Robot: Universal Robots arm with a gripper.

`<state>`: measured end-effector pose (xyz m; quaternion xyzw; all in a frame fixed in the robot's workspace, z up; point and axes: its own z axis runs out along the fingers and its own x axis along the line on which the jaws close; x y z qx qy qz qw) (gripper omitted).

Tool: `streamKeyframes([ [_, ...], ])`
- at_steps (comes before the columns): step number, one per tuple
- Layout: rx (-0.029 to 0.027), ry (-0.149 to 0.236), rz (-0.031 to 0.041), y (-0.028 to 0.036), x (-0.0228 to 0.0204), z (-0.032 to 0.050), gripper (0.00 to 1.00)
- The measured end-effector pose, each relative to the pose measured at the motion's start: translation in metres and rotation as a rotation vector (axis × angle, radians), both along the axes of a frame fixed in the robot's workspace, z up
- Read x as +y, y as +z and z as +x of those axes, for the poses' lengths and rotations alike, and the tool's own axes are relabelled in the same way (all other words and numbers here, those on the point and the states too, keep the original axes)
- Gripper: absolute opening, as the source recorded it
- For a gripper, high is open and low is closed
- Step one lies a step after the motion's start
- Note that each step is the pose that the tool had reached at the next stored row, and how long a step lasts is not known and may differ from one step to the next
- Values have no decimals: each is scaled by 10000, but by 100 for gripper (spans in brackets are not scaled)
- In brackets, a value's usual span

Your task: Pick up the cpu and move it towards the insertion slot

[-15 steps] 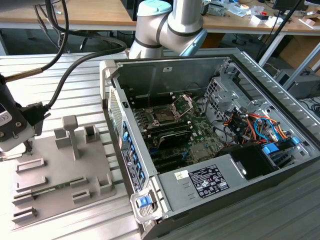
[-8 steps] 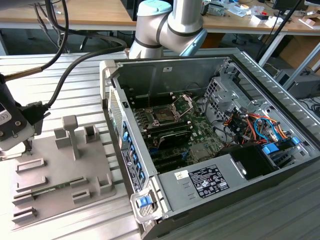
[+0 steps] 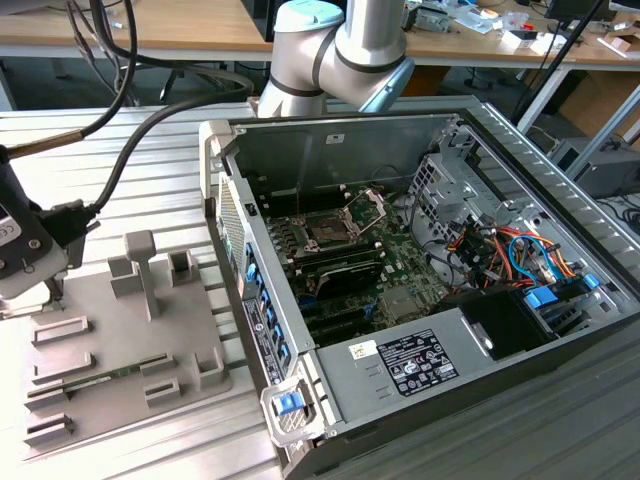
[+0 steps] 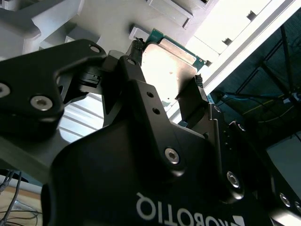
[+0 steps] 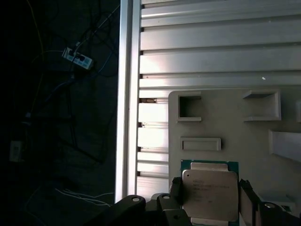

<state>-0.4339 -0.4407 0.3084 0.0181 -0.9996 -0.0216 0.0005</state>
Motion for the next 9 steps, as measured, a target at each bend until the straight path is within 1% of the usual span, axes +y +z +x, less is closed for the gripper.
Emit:
streamKeyframes([
  [9, 0, 0, 0, 24, 0, 0, 55],
])
